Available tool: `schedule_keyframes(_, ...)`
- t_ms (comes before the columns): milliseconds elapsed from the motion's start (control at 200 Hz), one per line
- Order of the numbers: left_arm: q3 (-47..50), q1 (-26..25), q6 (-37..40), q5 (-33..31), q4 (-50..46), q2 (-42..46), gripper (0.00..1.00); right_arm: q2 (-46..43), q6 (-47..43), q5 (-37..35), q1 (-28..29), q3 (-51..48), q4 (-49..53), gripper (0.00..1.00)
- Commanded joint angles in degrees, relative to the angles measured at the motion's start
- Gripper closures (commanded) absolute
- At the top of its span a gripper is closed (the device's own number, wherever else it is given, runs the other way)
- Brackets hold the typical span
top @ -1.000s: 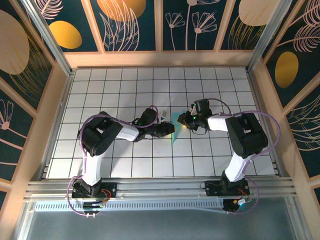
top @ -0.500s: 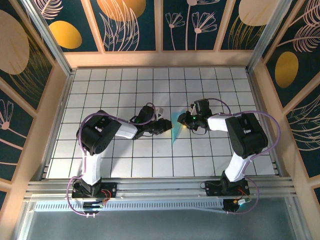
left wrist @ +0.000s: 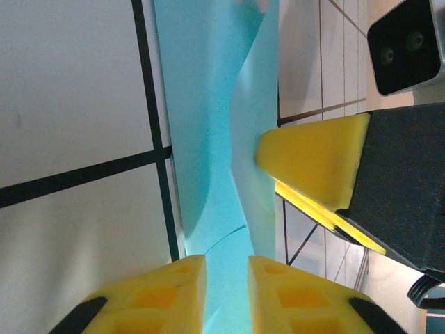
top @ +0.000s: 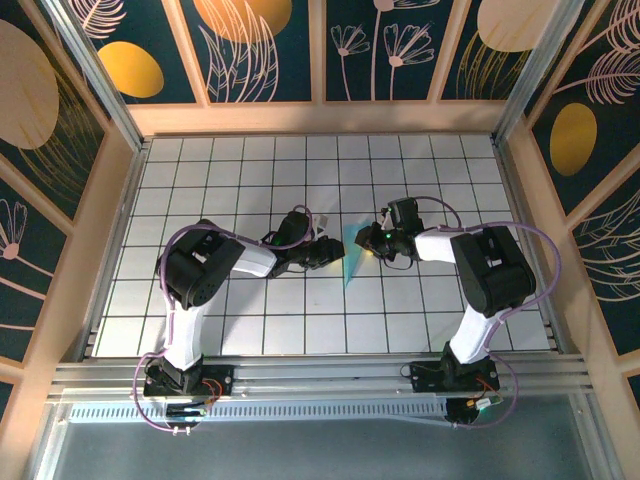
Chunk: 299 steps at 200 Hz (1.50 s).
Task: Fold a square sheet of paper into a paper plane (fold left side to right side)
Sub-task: Fold the wing for the fifth time at the center of the table.
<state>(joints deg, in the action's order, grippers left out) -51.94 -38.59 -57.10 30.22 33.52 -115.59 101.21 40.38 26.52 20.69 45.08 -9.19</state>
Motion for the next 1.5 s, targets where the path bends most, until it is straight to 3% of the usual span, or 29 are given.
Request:
schedule_keyframes(0,1.0,0.3,2.0,-3.2,-2.3,3.9,0.73,2.9,-2.2,-4.2,1.4,0.0,1.5,0.70)
schedule_keyframes(375,-1.1,0.3,0.2,0.9,1.2,1.6,0.63,3.2,-2.2,-4.2,1.4,0.3,1.5,0.70)
schedule_keyframes(696,-3.3,0.2,-0.5,3.0,1.6,-2.2,0.65,3.1,-2.2,-4.1,1.5,0.4,1.6,0.70)
schedule_keyframes(1191,-3.4,0.1,-0.8,1.9,0.5,-3.5,0.89,3.4,-2.4,-4.1,1.6,0.7,2.1,0.70)
schedule_keyframes(1491,-3.5,0.1,0.4,0.3,-2.1,-4.1,0.93,3.1,-3.0,-4.5,1.6,1.1,3.0,0.70)
